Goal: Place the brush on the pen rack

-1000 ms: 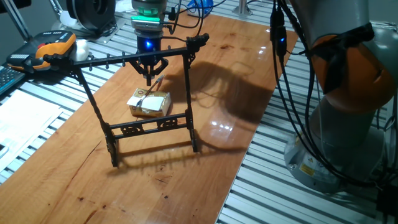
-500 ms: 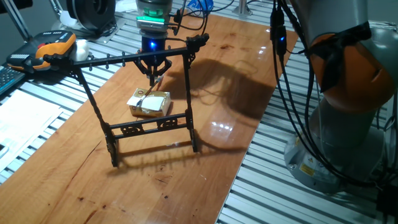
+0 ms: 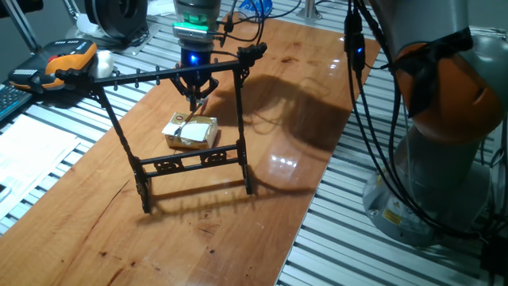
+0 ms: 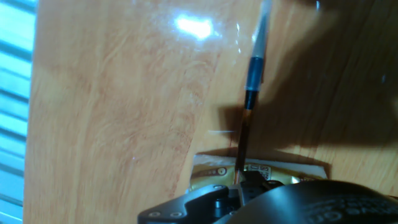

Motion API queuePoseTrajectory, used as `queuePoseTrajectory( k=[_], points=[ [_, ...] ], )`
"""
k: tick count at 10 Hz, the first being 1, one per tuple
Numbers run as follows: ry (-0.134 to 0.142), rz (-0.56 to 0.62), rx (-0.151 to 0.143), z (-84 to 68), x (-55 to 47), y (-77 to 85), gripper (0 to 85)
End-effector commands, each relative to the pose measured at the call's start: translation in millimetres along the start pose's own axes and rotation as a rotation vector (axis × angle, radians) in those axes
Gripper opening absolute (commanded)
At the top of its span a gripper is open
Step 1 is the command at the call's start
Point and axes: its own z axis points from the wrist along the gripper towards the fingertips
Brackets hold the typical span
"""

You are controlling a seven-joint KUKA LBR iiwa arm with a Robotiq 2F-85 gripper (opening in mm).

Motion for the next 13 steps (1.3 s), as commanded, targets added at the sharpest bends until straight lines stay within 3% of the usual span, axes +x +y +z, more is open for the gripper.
queuePoseTrajectory(
  k=[1, 3, 13],
  points=[
    [0.020, 0.007, -0.002, 0.8, -1.4, -0.5, 0.0],
    [0.012, 0.009, -0.005, 1.2, -2.0, -0.7, 0.0],
    [0.024, 0.019, -0.038, 3.8, -7.3, -3.8, 0.0]
  ],
)
